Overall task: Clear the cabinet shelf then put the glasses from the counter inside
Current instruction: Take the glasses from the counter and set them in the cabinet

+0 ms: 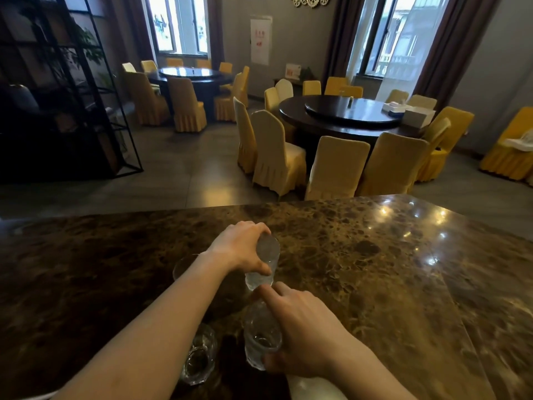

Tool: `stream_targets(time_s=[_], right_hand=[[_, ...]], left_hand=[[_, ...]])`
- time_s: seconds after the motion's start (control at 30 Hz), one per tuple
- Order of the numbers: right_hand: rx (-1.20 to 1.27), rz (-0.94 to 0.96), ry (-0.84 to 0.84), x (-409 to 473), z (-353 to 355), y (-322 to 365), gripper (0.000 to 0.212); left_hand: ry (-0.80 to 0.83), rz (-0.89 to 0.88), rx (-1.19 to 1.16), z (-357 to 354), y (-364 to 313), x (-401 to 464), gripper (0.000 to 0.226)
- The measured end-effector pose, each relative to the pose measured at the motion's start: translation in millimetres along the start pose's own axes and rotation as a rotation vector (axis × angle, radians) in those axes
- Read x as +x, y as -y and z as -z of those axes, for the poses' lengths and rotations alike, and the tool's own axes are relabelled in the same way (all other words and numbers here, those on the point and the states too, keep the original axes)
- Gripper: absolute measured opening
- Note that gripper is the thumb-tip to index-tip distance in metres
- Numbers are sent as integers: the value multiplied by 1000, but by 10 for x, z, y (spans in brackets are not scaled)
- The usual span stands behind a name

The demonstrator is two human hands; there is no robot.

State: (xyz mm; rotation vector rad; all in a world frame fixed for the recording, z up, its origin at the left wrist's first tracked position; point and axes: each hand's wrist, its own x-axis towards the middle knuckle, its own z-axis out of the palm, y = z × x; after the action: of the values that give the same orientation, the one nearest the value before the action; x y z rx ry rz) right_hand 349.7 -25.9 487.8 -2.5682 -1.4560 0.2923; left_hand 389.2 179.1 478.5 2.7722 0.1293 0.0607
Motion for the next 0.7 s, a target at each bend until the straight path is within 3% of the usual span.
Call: stream_targets(time_s=[0.53,0.7], right_hand=[[13,-50,49,87,-113,-20,97],[40,-31,41,55,-139,-29,99]], left_hand=[[15,0,-6,-192,31,39,86],[59,22,-26,-187,19,-4,95]])
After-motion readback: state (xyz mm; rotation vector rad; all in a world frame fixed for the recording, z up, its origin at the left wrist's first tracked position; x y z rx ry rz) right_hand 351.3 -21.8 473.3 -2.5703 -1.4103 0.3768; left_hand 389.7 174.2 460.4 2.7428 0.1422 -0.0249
